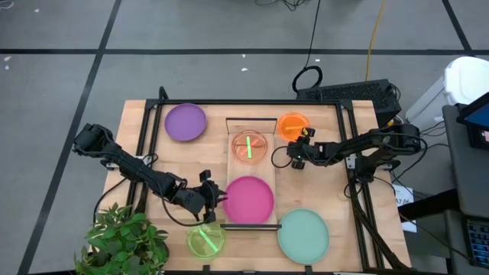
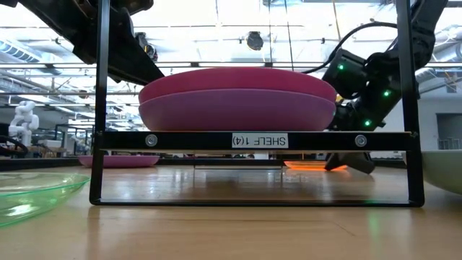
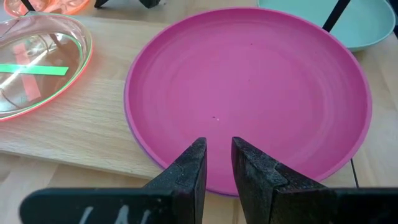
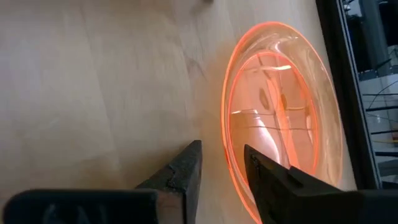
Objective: Place and stack plates onto a shelf
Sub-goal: Stack the small orange plate on top of the small green plate on the shelf
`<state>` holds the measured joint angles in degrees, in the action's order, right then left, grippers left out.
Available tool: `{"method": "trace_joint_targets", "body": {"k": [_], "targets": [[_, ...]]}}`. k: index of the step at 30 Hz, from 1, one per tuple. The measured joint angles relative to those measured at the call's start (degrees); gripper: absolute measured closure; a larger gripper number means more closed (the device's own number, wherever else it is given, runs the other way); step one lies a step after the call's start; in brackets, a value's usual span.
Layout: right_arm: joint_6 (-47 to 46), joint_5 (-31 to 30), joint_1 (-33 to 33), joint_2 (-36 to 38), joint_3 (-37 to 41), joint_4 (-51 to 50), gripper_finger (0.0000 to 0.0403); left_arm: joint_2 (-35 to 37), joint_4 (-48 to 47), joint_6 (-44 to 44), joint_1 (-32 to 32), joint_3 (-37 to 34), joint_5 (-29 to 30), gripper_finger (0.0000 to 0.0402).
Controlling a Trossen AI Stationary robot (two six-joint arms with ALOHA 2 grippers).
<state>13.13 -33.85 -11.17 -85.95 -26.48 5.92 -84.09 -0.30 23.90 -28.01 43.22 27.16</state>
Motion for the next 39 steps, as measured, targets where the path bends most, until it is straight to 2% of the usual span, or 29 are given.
{"method": "trace_joint_targets", "body": {"k": [15, 25, 36, 39], "targets": [[1.3, 1.4, -0.1, -1.1, 0.0, 2.5, 0.0399, 0.0, 0.0, -0.2, 0.0, 0.0, 0.0, 0.0321], [2.2, 1.0, 0.6, 1.1, 0.3, 1.4, 0.0402, 0.0, -1.3, 0.0, 0.0, 0.0, 0.0, 0.0321], [3.2, 0.6, 5.4, 10.6, 0.2, -0.8, 0.0403, 0.0, -1.2, 0.4, -0.2, 0.0, 0.0, 0.0321], [3.2, -1.1, 7.2, 13.2, 0.2, -1.2, 0.0403, 0.0, -1.2, 0.4, -0.2, 0.0, 0.0, 0.0321]]}}
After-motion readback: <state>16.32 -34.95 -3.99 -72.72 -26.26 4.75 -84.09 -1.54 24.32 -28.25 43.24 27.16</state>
